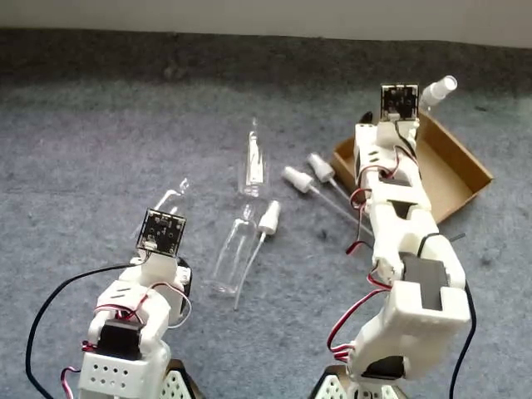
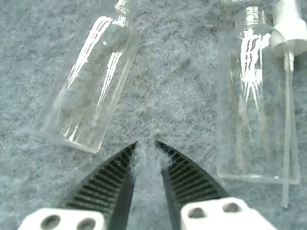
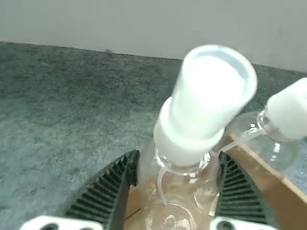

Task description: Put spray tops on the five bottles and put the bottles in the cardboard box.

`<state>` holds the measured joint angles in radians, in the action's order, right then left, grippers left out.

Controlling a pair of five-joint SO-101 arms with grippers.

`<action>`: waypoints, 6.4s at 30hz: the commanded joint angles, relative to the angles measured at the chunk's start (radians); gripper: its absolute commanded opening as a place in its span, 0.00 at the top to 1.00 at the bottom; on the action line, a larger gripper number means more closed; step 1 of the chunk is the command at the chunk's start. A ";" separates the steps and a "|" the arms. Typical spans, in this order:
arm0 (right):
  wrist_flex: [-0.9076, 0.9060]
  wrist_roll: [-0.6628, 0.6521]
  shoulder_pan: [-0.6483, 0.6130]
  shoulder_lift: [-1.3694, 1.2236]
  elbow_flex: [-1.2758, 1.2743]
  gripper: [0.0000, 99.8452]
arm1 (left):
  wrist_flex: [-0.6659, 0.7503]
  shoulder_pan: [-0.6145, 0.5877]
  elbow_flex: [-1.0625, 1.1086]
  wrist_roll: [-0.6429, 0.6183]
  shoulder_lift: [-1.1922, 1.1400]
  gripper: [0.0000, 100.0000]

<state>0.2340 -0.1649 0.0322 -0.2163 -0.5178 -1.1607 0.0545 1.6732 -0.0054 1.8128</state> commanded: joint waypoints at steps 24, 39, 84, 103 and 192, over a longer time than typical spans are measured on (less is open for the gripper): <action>0.021 0.011 -0.044 -0.033 0.059 0.79 | 0.014 0.013 0.022 0.005 0.010 1.00; 0.021 0.009 -0.067 -0.031 0.056 0.79 | 0.017 0.012 0.022 0.005 0.010 1.00; 0.028 0.009 -0.124 0.174 -0.185 0.79 | 0.015 0.010 0.022 0.005 0.010 1.00; 0.028 0.009 -0.016 0.070 -0.108 0.79 | 0.014 0.010 0.022 0.005 0.010 1.00; -0.951 0.008 -0.292 1.652 -0.466 1.00 | 0.020 -0.120 -0.031 0.005 0.012 1.00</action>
<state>-0.7142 -0.1634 -0.2332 1.3380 -0.9613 -1.1607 -0.0514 1.6701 -0.0054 1.8128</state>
